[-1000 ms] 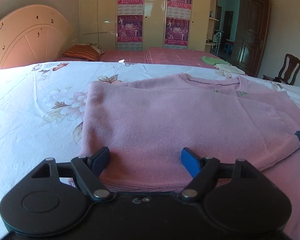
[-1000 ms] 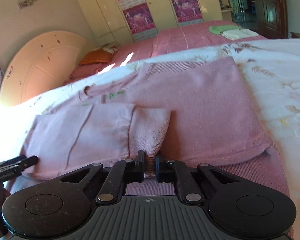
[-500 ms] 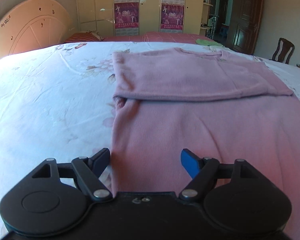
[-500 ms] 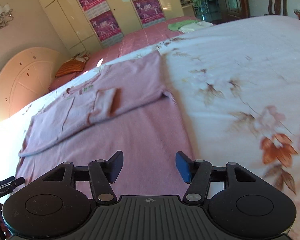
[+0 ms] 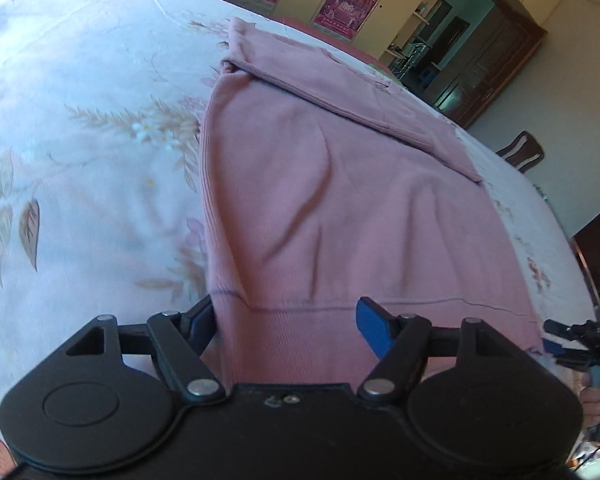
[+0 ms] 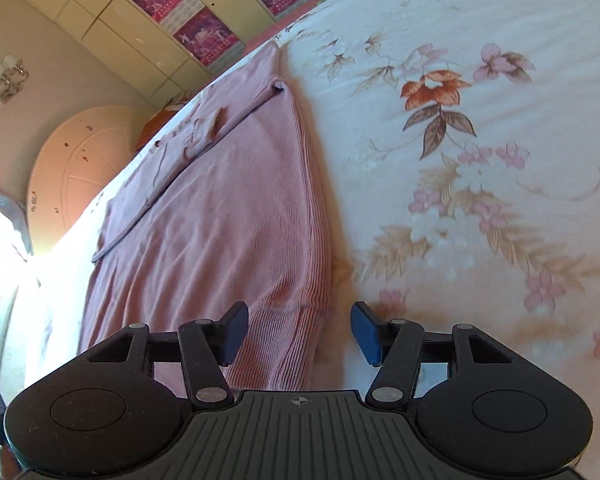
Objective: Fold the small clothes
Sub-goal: 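Grasp the hem with the left tool while the right tool grasps the hem beside it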
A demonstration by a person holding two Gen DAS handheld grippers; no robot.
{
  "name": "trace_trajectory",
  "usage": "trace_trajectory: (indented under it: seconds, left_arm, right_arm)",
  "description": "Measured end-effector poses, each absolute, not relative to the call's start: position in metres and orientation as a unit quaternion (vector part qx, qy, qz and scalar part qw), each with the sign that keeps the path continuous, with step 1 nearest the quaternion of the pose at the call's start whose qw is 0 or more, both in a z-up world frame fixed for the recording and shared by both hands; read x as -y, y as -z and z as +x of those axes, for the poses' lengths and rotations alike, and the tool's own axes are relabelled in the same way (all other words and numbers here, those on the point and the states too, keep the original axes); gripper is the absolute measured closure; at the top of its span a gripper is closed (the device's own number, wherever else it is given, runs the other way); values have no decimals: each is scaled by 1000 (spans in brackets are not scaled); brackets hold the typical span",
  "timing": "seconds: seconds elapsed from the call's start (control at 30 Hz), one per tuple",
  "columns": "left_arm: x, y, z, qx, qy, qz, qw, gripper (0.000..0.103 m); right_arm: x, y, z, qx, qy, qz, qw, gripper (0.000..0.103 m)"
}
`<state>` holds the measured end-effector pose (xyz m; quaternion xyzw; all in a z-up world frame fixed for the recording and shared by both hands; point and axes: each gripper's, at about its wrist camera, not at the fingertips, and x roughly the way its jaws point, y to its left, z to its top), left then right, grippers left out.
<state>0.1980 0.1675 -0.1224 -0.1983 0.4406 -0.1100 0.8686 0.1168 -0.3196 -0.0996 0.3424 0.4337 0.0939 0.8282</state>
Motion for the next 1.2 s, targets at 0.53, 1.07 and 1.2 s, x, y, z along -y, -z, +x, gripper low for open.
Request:
trace_trajectory:
  seconds: [0.53,1.07,1.2]
  left_arm:
    - [-195,144,209,-402,101,-341,844,57]
    - [-180,114,166,-292,32,-305,906,98]
    - [-179,148,172,-346,4,-324,881,98]
  right_arm:
    - [326,120,145,-441,-151,416,781,83]
    - [342,92,133,-376,-204,405,808,96]
    - [339,125,135,-426,-167,409,789,96]
